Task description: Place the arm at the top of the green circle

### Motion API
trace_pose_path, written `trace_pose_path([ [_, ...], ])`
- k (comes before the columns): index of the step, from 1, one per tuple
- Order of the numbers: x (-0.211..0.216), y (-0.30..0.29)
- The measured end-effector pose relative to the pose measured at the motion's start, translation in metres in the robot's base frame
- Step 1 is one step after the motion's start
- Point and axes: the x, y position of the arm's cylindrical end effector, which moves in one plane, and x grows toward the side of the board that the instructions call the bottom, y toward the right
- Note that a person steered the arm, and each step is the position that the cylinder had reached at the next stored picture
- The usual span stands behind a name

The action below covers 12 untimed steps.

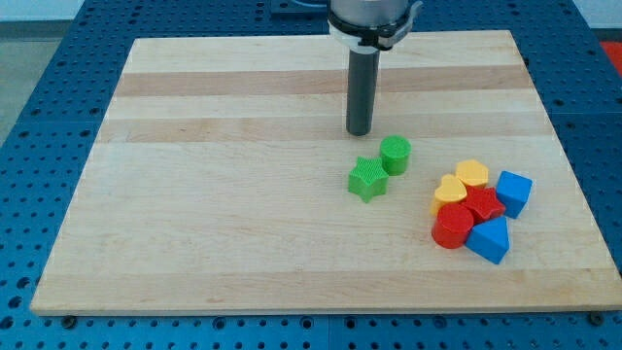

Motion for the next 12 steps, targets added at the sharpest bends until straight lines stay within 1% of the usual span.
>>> trace_pose_path([
  [4, -0.012, 0.0],
  [5, -0.03, 0.004],
  [6, -0.054, 0.023],
  [7, -0.054, 0.023],
  [9, 0.001, 0.048],
  [10, -0.024, 0.05],
  [11, 0.012, 0.05],
  [12, 0.013, 0.05],
])
